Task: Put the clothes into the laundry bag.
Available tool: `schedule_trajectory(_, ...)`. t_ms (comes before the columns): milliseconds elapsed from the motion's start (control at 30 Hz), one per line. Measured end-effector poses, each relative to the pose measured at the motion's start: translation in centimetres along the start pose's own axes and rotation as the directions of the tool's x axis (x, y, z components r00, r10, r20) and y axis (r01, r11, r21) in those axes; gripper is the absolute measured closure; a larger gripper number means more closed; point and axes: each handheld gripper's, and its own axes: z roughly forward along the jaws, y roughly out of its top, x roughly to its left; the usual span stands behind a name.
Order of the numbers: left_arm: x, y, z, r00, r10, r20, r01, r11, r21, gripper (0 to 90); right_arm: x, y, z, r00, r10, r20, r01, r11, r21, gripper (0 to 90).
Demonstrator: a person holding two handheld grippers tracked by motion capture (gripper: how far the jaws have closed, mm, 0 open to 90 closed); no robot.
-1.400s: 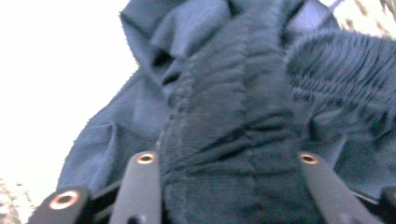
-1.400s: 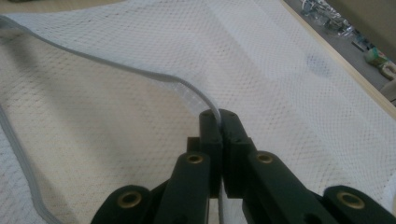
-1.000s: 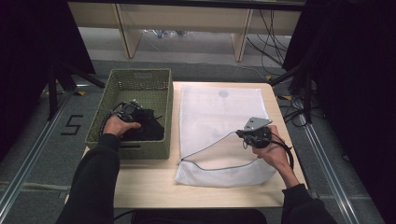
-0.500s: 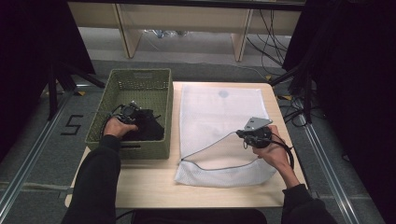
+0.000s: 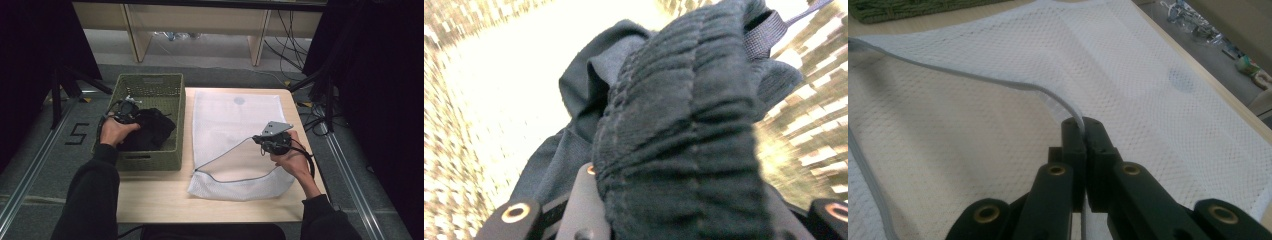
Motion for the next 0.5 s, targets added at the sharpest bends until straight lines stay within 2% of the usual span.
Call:
schedule_trajectory(67, -0.2, 0.6, -1.4, 0.9997, -0.002, 0.025, 0.003, 0.9992, -0.040, 70.2, -0.1, 0.1, -0.2, 0.9998, 0.017, 0.004, -0.017, 1.000, -0.002, 89.9)
schedule_trajectory(133, -0.3, 1.2, -3.4, 0.9987, 0.031, 0.041, -0.028, 0.9971, -0.071, 70.3, -0.3, 0.2, -0.3, 1.0000, 0.005, 0.004, -0.005, 1.000, -0.005, 89.9)
schedule_trajectory(167, -0.3, 1.2, -3.4, 0.9987, 0.031, 0.041, -0.028, 0.9971, -0.071, 70.4, -0.3, 0.2, -0.3, 1.0000, 0.005, 0.004, -0.005, 1.000, -0.005, 89.9)
schedule_trajectory(200, -0.4, 1.6, -4.7, 0.9977, 0.046, 0.049, -0.042, 0.9955, -0.084, 70.5, -0.4, 0.3, -0.4, 0.9998, 0.002, 0.018, -0.002, 1.000, -0.008, 89.9)
schedule_trajectory(233, -0.5, 1.7, -5.2, 0.9976, 0.046, 0.052, -0.041, 0.9949, -0.092, 70.5, -0.3, 0.3, -0.3, 0.9997, 0.019, 0.012, -0.019, 1.000, -0.008, 89.9)
schedule_trajectory(267, -0.6, 1.9, -6.1, 0.9968, 0.057, 0.055, -0.052, 0.9937, -0.100, 70.5, -0.4, 0.4, -0.3, 0.9999, 0.010, 0.008, -0.010, 1.000, -0.008, 89.9)
schedule_trajectory(300, -0.6, 2.0, -6.6, 0.9962, 0.067, 0.056, -0.061, 0.9929, -0.102, 70.6, -0.5, 0.4, -0.2, 0.9998, -0.019, 0.011, 0.019, 1.000, -0.018, 89.9)
schedule_trajectory(333, -0.8, 2.1, -7.2, 0.9957, 0.068, 0.064, -0.061, 0.9925, -0.106, 70.5, -0.5, 0.5, -0.2, 0.9997, -0.022, 0.014, 0.022, 1.000, -0.016, 89.9)
schedule_trajectory(367, -1.0, 2.1, -7.9, 0.9946, 0.072, 0.075, -0.063, 0.9914, -0.115, 70.5, -0.4, 0.4, -0.3, 1.0000, 0.006, 0.005, -0.006, 1.000, -0.005, 89.9)
schedule_trajectory(400, -1.1, 2.2, -8.3, 0.9941, 0.070, 0.082, -0.059, 0.9900, -0.128, 70.5, -0.5, 0.5, -0.3, 0.9999, -0.009, 0.008, 0.009, 1.000, -0.007, 89.9)
schedule_trajectory(433, -1.4, 2.2, -8.6, 0.9940, 0.063, 0.090, -0.049, 0.9878, -0.148, 70.5, -0.5, 0.5, -0.3, 0.9999, -0.014, 0.010, 0.014, 1.000, -0.011, 89.9)
schedule_trajectory(500, -1.9, 2.3, -9.7, 0.9925, 0.069, 0.101, -0.049, 0.9812, -0.186, 70.5, -0.4, 0.6, -0.3, 0.9999, 0.007, 0.009, -0.007, 1.000, -0.010, 89.9)
